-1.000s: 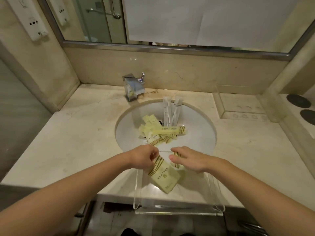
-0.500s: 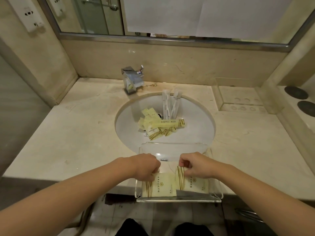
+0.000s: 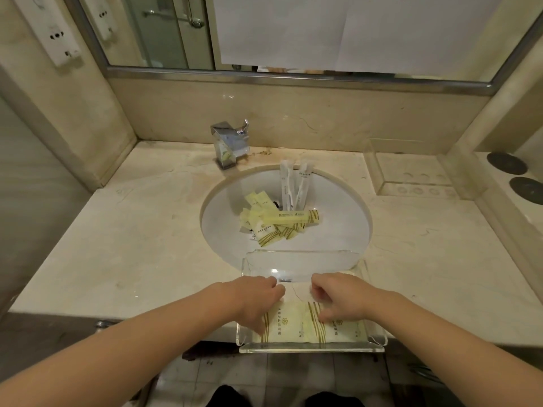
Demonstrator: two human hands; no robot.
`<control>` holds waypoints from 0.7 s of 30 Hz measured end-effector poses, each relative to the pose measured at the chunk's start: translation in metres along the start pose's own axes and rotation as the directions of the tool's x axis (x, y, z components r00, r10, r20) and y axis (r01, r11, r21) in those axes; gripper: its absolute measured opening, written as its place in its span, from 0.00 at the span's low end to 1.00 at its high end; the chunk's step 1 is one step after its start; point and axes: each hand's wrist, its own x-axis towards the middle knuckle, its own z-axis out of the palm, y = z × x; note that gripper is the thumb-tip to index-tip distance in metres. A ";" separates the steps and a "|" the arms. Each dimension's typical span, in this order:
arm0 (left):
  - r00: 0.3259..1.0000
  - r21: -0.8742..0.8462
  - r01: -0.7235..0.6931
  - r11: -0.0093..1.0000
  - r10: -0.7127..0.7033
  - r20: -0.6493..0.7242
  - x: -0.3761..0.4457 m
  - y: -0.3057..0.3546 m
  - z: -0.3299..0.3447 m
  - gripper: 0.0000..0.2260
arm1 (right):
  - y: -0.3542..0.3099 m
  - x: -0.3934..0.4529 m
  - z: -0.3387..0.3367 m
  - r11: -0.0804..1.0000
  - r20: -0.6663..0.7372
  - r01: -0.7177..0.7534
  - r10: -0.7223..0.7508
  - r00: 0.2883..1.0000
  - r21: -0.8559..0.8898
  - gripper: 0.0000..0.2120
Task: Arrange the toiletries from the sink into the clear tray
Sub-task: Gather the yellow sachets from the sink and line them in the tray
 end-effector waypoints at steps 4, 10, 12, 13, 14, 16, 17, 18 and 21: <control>0.998 0.061 -0.055 0.997 0.056 -0.020 0.000 -0.002 0.000 0.27 | 0.002 0.001 -0.002 1.000 0.046 -0.010 0.010 0.999 0.004 0.15; 0.951 0.068 -0.052 0.996 0.070 -0.301 -0.003 -0.016 -0.009 0.20 | -0.003 0.007 -0.007 0.998 -0.176 0.019 -0.008 0.984 0.059 0.12; 0.874 -0.039 -0.033 0.999 0.010 -0.486 -0.003 -0.025 -0.017 0.13 | -0.008 0.010 -0.014 0.996 -0.320 0.038 -0.010 0.947 0.080 0.12; 0.833 -0.101 -0.009 0.995 -0.048 -0.552 -0.002 -0.031 -0.021 0.11 | -0.010 0.012 -0.018 0.994 -0.380 0.047 -0.005 0.925 0.101 0.11; 0.795 -0.173 0.026 0.985 -0.125 -0.593 0.000 -0.038 -0.025 0.09 | -0.012 0.015 -0.023 0.990 -0.431 0.057 0.003 0.903 0.125 0.11; 0.729 -0.384 0.100 0.918 -0.330 -0.599 0.008 -0.053 -0.031 0.05 | -0.015 0.024 -0.033 0.981 -0.504 0.075 0.027 0.863 0.181 0.10; 0.701 -0.518 0.124 0.847 -0.444 -0.558 0.014 -0.062 -0.035 0.04 | -0.015 0.030 -0.038 0.974 -0.531 0.077 0.050 0.846 0.215 0.09; 0.678 -0.650 0.136 0.747 -0.549 -0.489 0.020 -0.072 -0.037 0.03 | -0.015 0.037 -0.043 0.965 -0.550 0.073 0.081 0.831 0.252 0.09; 0.656 -0.866 0.175 0.468 -0.711 -0.251 0.037 -0.098 -0.039 0.05 | -0.011 0.063 -0.055 0.927 -0.531 0.027 0.191 0.826 0.375 0.09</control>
